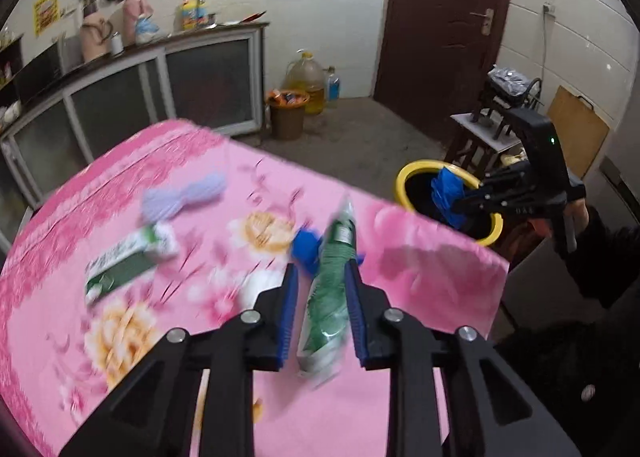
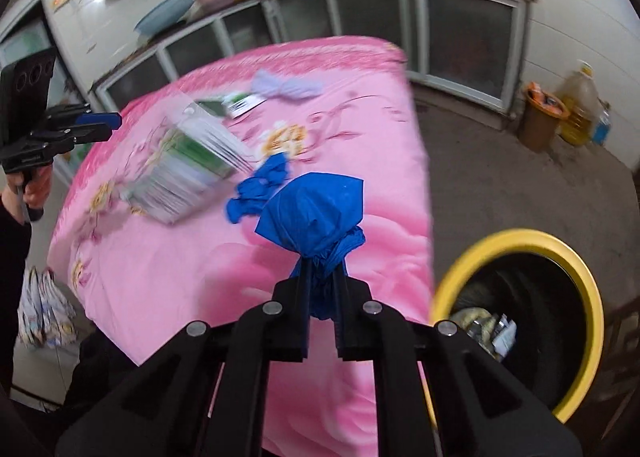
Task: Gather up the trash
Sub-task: 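Grasp the blue gloves with the right gripper while the left grasps a green-white milk pouch, then carry the gloves and milk pouch over the yellow bin and open both grippers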
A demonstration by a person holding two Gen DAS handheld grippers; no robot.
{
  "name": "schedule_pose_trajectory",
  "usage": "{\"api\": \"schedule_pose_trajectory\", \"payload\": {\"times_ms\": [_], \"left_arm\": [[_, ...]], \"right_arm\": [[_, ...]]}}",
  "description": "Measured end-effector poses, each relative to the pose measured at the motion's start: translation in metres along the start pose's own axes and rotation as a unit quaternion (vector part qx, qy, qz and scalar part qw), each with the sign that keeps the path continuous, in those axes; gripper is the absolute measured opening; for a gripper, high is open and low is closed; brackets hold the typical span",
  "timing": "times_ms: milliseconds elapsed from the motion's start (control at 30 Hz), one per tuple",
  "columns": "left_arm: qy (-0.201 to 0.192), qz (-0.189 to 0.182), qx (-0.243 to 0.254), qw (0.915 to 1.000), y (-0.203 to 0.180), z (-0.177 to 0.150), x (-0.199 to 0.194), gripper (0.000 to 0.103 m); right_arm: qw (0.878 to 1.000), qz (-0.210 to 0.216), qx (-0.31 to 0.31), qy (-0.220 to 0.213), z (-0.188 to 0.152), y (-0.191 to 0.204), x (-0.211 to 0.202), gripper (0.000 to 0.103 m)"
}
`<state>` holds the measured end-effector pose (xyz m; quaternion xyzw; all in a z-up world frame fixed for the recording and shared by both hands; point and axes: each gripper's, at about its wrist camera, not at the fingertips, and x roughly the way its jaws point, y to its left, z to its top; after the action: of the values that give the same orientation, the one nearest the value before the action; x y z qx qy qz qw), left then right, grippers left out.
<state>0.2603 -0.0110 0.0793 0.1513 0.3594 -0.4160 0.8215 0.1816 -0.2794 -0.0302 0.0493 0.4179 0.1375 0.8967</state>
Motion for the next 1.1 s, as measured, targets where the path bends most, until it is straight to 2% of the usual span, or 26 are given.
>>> {"api": "schedule_pose_trajectory", "payload": {"times_ms": [33, 133, 233, 300, 333, 367, 400, 467, 567, 700, 767, 833, 867, 900, 933, 1100], "left_arm": [[0.001, 0.001, 0.003, 1.0000, -0.005, 0.007, 0.009, 0.012], [0.015, -0.017, -0.001, 0.9997, -0.015, 0.021, 0.035, 0.012], [0.051, -0.036, 0.026, 0.9977, -0.037, 0.028, 0.057, 0.013], [0.078, -0.031, 0.072, 0.9939, -0.061, 0.026, 0.067, 0.024], [0.088, -0.021, 0.089, 0.9919, -0.069, 0.024, 0.071, 0.046], [0.102, -0.007, 0.112, 0.9885, -0.078, 0.021, 0.076, 0.063], [0.119, 0.006, 0.140, 0.9829, -0.088, 0.015, 0.083, 0.065], [0.151, 0.007, 0.159, 0.9756, -0.094, 0.008, 0.094, 0.065], [0.203, 0.033, 0.173, 0.9632, -0.089, -0.002, 0.118, 0.065], [0.243, 0.017, 0.178, 0.9535, -0.087, -0.014, 0.147, 0.065], [0.248, 0.029, 0.192, 0.9491, -0.092, -0.020, 0.156, 0.063], [0.242, 0.049, 0.189, 0.9505, -0.091, -0.021, 0.159, 0.050], [0.235, 0.037, 0.166, 0.9570, -0.085, -0.016, 0.153, 0.028], [0.233, 0.017, 0.149, 0.9609, -0.081, -0.013, 0.148, 0.021], [0.220, 0.019, 0.140, 0.9652, -0.079, -0.009, 0.140, 0.019], [0.200, 0.024, 0.144, 0.9689, -0.087, 0.003, 0.118, 0.018]], "right_arm": [[1.000, -0.003, 0.011, -0.004, -0.005, -0.010, -0.005, 0.009], [0.999, -0.013, 0.038, -0.007, -0.017, -0.033, -0.017, 0.009], [0.998, -0.017, 0.057, -0.012, -0.031, -0.051, -0.031, 0.009], [0.998, -0.019, 0.065, -0.016, -0.039, -0.060, -0.038, 0.009], [0.997, -0.019, 0.068, -0.018, -0.041, -0.062, -0.039, 0.009], [0.997, -0.018, 0.070, -0.019, -0.043, -0.064, -0.041, 0.009], [0.997, -0.018, 0.072, -0.021, -0.045, -0.066, -0.042, 0.009], [0.997, -0.013, 0.075, -0.023, -0.046, -0.069, -0.042, 0.009], [0.997, -0.008, 0.075, -0.024, -0.048, -0.070, -0.041, 0.009], [0.997, -0.004, 0.074, -0.025, -0.050, -0.071, -0.042, 0.009], [0.997, -0.004, 0.076, -0.026, -0.049, -0.072, -0.042, 0.009], [0.997, -0.004, 0.079, -0.028, -0.050, -0.073, -0.043, 0.009], [0.996, -0.005, 0.079, -0.029, -0.050, -0.073, -0.044, 0.009], [0.996, -0.006, 0.079, -0.031, -0.050, -0.074, -0.045, 0.009], [0.996, -0.006, 0.080, -0.033, -0.050, -0.075, -0.047, 0.009], [0.995, -0.006, 0.091, -0.044, -0.055, -0.083, -0.055, 0.009]]}}
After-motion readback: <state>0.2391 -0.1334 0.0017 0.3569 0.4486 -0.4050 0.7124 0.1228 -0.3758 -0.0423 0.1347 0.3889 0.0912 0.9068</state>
